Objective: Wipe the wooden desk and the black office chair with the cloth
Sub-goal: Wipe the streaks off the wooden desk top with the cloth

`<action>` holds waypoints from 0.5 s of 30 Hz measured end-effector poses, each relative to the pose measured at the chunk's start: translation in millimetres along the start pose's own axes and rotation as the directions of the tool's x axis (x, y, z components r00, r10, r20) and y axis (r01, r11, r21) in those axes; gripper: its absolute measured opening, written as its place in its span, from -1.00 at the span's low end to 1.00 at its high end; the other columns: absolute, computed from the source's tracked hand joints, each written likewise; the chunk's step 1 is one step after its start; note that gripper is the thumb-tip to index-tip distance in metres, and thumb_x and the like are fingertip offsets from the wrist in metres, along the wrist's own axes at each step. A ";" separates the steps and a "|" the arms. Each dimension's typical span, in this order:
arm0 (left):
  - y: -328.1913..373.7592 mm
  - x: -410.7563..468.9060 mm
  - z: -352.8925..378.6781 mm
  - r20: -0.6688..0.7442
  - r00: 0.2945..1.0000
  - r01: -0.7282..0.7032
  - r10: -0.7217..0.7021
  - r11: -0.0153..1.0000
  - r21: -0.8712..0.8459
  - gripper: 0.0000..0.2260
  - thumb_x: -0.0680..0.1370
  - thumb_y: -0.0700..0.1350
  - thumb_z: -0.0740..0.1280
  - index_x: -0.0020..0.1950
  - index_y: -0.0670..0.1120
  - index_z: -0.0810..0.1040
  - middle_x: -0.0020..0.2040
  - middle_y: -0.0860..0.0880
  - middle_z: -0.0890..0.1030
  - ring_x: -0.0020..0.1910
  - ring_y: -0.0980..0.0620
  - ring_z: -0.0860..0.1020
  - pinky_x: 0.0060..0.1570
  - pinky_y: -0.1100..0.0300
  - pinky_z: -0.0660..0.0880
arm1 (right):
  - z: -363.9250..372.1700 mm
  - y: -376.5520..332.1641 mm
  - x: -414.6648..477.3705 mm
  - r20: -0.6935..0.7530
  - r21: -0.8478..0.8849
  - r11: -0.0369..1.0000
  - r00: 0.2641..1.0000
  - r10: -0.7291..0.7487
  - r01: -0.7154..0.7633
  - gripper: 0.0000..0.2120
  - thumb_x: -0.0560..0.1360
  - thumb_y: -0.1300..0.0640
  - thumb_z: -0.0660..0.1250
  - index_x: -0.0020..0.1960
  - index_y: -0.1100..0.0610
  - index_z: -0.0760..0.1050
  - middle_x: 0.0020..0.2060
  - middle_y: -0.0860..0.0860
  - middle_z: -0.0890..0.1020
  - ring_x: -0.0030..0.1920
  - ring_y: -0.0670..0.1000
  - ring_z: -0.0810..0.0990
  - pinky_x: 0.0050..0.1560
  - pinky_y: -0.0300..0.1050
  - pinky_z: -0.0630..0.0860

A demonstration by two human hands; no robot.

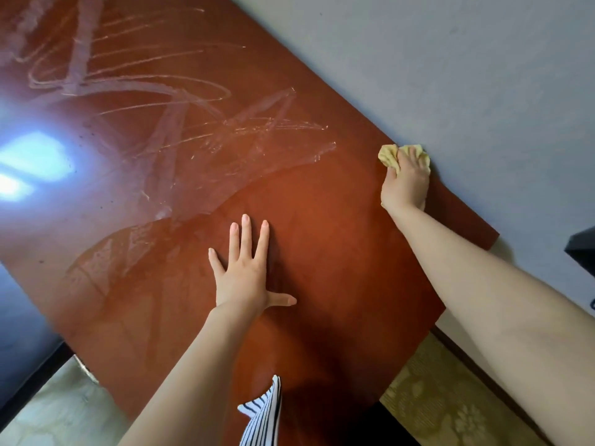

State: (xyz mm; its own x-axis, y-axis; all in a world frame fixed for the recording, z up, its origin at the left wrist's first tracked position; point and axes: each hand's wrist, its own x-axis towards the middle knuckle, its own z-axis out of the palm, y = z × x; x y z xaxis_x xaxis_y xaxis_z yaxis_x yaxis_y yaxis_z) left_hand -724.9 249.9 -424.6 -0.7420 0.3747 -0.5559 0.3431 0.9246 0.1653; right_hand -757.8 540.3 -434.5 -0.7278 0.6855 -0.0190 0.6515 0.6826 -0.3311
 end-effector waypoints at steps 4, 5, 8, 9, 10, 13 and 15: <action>-0.5 0.0 -0.3 0.002 1.000 0.005 -0.005 1.000 -0.010 0.24 0.22 0.42 0.40 0.46 0.06 -0.50 0.47 -0.05 -0.50 0.46 -0.09 -0.44 0.40 -0.28 -0.21 | 15.8 -42.3 22.3 0.058 -0.092 0.991 0.994 -0.088 0.093 -0.59 0.63 0.13 0.10 0.47 0.12 0.23 0.49 0.07 0.21 0.50 0.08 0.10 0.49 -0.06 -0.03; -1.0 -0.1 -0.6 0.007 1.000 0.004 -0.004 1.000 -0.017 0.24 0.23 0.42 0.40 0.46 0.07 -0.49 0.47 -0.04 -0.50 0.46 -0.08 -0.45 0.40 -0.28 -0.21 | 19.9 -49.8 23.9 0.077 -0.111 0.985 0.990 -0.122 0.130 -0.58 0.63 0.11 0.09 0.48 0.11 0.21 0.50 0.07 0.19 0.50 0.08 0.10 0.49 -0.05 -0.03; -2.6 -0.7 -1.1 0.012 1.000 0.002 -0.002 1.000 -0.025 0.23 0.23 0.41 0.41 0.46 0.07 -0.49 0.47 -0.04 -0.50 0.45 -0.07 -0.46 0.40 -0.27 -0.23 | 29.0 -65.8 20.1 0.134 -0.127 0.958 0.961 -0.242 0.259 -0.57 0.64 0.09 0.08 0.50 0.08 0.18 0.50 0.05 0.18 0.50 0.07 0.10 0.48 -0.03 0.00; -3.4 -0.9 -1.7 0.011 1.000 0.005 -0.004 1.000 -0.023 0.23 0.23 0.41 0.41 0.45 0.07 -0.49 0.47 -0.04 -0.50 0.46 -0.07 -0.45 0.40 -0.27 -0.22 | 31.2 -69.5 16.1 0.154 -0.114 0.948 0.948 -0.279 0.298 -0.56 0.63 0.08 0.08 0.50 0.07 0.18 0.51 0.04 0.17 0.50 0.06 0.10 0.49 -0.04 -0.01; -4.0 -0.6 -2.3 0.009 1.000 0.007 -0.007 1.000 -0.021 0.23 0.23 0.41 0.41 0.45 0.07 -0.49 0.47 -0.03 -0.50 0.46 -0.07 -0.45 0.40 -0.27 -0.21 | 32.9 -72.5 11.0 0.175 -0.102 0.932 0.928 -0.327 0.348 -0.56 0.63 0.08 0.09 0.50 0.06 0.19 0.51 0.03 0.17 0.50 0.05 0.11 0.49 -0.04 -0.01; -3.9 -0.1 -3.6 0.014 1.000 0.015 -0.015 1.000 -0.009 0.23 0.22 0.42 0.40 0.44 0.08 -0.50 0.47 -0.03 -0.49 0.47 -0.07 -0.43 0.41 -0.27 -0.20 | 34.8 -76.7 -13.7 0.253 -0.055 0.831 0.813 -0.524 0.553 -0.58 0.61 0.08 0.13 0.46 0.05 0.27 0.49 0.03 0.24 0.47 0.04 0.19 0.47 -0.04 0.05; -4.0 0.3 -4.0 0.024 1.000 0.019 -0.019 1.000 -0.006 0.24 0.22 0.43 0.40 0.43 0.09 -0.51 0.47 -0.03 -0.49 0.47 -0.07 -0.43 0.41 -0.28 -0.19 | 33.1 -75.2 -37.7 0.277 0.034 0.780 0.744 -0.608 0.625 -0.59 0.60 0.09 0.18 0.44 0.04 0.33 0.47 0.03 0.29 0.47 0.04 0.23 0.47 -0.05 0.07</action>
State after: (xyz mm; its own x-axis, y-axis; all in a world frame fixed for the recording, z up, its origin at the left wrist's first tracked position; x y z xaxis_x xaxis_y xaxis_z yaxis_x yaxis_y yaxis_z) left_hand -728.8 246.6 -422.1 -0.7342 0.3556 -0.5783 0.3258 0.9319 0.1594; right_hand -786.4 454.8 -440.1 -0.9970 0.0246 -0.0736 0.0458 0.9521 -0.3022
